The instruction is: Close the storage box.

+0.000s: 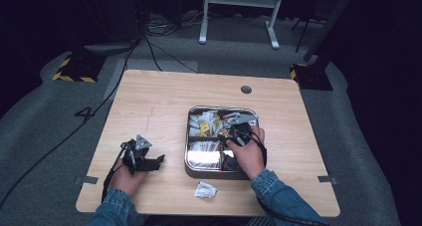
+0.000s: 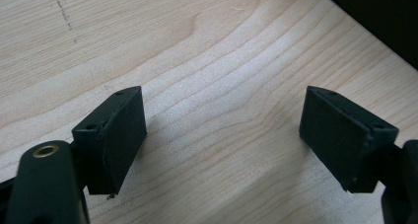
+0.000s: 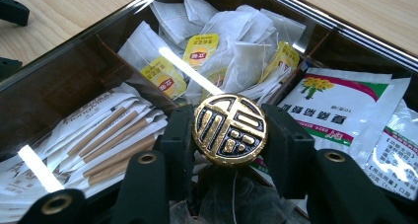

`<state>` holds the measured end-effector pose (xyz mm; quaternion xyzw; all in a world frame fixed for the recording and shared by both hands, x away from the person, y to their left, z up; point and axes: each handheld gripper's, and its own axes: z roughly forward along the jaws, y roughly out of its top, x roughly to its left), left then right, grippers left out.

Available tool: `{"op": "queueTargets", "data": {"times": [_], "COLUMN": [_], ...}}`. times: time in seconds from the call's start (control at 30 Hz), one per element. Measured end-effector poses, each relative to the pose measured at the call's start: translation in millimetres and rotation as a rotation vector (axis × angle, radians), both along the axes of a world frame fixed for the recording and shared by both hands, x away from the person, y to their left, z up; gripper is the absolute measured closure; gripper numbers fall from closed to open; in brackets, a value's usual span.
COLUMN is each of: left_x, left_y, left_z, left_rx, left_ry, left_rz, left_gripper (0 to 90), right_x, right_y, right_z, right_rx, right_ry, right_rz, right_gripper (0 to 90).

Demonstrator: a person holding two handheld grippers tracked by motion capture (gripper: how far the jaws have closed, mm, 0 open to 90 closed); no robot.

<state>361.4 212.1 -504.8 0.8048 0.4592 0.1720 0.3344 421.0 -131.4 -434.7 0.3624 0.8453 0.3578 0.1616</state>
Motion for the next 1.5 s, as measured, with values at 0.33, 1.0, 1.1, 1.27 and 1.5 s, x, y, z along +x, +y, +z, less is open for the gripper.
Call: {"op": "queueTargets", "data": {"times": [0.33,1.0,1.1,1.27,1.5], "left_x": [0.0,0.0,0.1,0.7,0.6], "left_y": [0.0,0.0,0.1,0.2,0.1], "left_z": [0.0,0.0,0.1,0.1,0.1], "left_rx": [0.000,0.000,0.000,0.001,0.001], "left_ry": [0.000,0.000,0.001,0.001,0.001], "left_rz": [0.000,0.000,-0.001,-0.002,-0.001], "left_gripper": [18.3,18.3,18.3,18.3,18.3], "right_x": [-1.9,0.1,0.2,-1.5,-4.8], "right_y": [-1.2,-6.1,-8.6,-16.7,-36.6], "right_z": [-2.7,1.0,7.7,22.2,41.0], "right_rx": [0.004,0.052,0.078,0.096,0.142], "right_ry": [-0.022,-0.045,-0.055,-0.073,-0.085], "right_rz": [0.007,0.041,0.050,0.063,0.069], "right_gripper": [58.8,43.9,40.0,37.5,35.7]}}
